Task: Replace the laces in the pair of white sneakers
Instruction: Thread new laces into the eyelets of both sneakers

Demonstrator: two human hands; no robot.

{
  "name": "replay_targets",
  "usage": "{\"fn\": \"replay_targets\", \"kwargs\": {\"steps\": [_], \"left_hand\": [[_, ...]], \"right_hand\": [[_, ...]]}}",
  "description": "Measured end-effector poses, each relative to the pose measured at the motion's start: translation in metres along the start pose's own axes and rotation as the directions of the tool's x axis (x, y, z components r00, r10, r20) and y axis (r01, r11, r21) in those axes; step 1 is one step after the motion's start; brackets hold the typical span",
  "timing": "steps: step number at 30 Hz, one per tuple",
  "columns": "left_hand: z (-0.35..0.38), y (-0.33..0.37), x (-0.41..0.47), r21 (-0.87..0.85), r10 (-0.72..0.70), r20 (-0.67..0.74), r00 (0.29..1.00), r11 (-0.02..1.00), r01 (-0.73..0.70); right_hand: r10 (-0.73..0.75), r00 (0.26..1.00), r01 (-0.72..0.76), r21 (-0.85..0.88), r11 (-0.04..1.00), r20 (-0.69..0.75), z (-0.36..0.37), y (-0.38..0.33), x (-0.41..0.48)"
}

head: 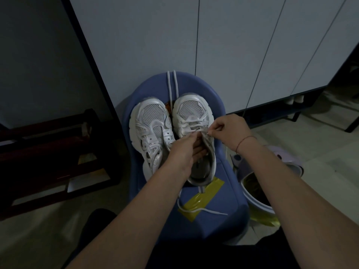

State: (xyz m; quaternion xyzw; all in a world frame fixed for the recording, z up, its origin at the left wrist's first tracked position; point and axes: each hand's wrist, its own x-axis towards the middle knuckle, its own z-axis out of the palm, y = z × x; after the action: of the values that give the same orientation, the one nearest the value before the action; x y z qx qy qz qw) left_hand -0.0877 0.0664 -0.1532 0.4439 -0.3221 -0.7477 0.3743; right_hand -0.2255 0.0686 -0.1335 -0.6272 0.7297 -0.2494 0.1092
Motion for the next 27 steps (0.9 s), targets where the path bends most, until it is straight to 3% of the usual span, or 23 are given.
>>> {"fn": "replay_targets", "kwargs": {"steps": [4, 11, 13, 18, 19, 23, 27], "left_hand": [[0.001, -0.001, 0.0, -0.042, 0.008, 0.008, 1.0, 0.999, -0.007], [-0.001, 0.002, -0.001, -0.123, -0.081, 0.065, 0.995, 0.988, 0.089], [-0.001, 0.003, -0.003, -0.138, -0.096, 0.087, 0.992, 0.985, 0.108], [-0.002, 0.003, -0.005, -0.162, -0.105, 0.114, 0.988, 0.979, 0.123], [-0.003, 0.003, -0.004, -0.17, -0.109, 0.111, 0.988, 0.977, 0.126], [-0.003, 0.001, -0.002, -0.165, -0.096, 0.067, 0.993, 0.981, 0.106], [0.0, -0.001, 0.002, -0.117, -0.063, -0.004, 0.998, 0.991, 0.063]], "right_hand": [[-0.04, 0.999, 0.04, -0.025, 0.999, 0.001, 0.001, -0.003, -0.001], [0.089, 0.972, -0.179, 0.438, 0.881, 0.218, -0.006, 0.008, -0.003], [0.113, 0.972, -0.193, 0.426, 0.884, 0.206, -0.005, 0.007, -0.003], [0.016, 0.999, -0.022, 0.141, 0.99, 0.044, 0.003, 0.001, 0.0], [0.02, 0.999, -0.024, 0.154, 0.988, 0.028, 0.004, 0.002, 0.0], [0.082, 0.996, -0.089, 0.469, 0.879, 0.036, 0.009, 0.002, -0.004], [0.063, 0.993, -0.096, 0.378, 0.921, 0.1, 0.012, 0.005, -0.01]]}}
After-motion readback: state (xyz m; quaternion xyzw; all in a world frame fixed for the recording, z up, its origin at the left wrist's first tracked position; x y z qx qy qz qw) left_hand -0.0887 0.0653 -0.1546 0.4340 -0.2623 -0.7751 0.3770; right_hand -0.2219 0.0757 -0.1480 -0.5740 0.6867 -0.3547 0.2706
